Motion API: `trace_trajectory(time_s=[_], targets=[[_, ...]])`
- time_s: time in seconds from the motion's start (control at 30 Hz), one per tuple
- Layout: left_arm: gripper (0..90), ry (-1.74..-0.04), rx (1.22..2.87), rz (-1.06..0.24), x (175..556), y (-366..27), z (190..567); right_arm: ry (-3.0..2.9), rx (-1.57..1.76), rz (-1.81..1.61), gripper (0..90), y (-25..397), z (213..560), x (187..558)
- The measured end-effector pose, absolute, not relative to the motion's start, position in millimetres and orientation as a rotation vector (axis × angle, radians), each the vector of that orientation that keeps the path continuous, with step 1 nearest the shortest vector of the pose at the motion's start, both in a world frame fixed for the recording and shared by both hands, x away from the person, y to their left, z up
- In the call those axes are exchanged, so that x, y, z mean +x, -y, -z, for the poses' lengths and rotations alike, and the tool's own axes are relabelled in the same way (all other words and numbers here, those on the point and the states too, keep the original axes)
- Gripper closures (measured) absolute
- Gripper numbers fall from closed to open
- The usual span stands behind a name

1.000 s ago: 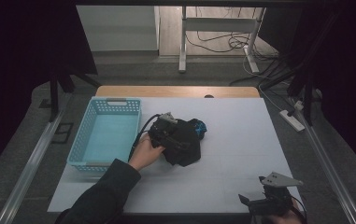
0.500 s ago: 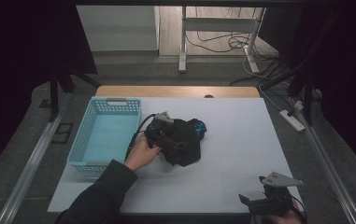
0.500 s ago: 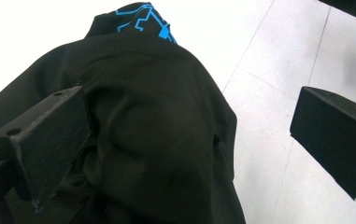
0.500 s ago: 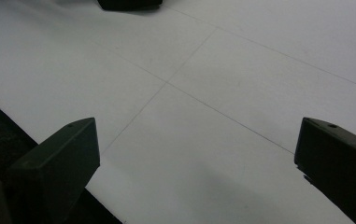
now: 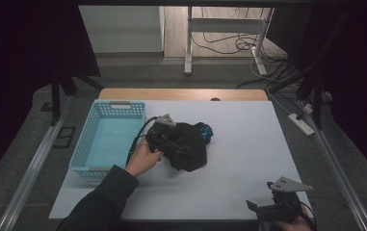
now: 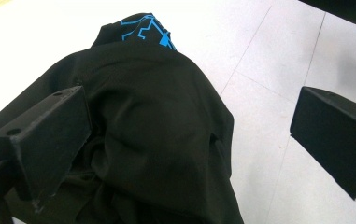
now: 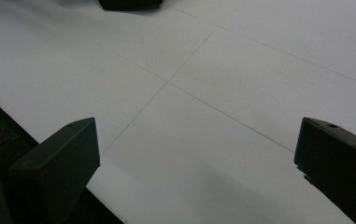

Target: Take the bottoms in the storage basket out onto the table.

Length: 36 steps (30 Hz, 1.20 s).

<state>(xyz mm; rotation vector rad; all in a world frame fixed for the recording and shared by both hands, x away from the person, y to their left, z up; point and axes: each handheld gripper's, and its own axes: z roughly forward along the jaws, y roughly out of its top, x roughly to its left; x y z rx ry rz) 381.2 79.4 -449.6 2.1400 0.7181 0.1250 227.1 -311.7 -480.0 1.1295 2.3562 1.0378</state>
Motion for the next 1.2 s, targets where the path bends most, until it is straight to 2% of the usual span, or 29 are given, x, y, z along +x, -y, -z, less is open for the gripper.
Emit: trace_trajectory(time_s=[1.2], targets=[[0.0, -0.705, 2.118, -0.103, 358.5, -91.8, 444.0, -2.342, 1.138, -1.052, 0.6, 313.1, 479.4, 226.6]])
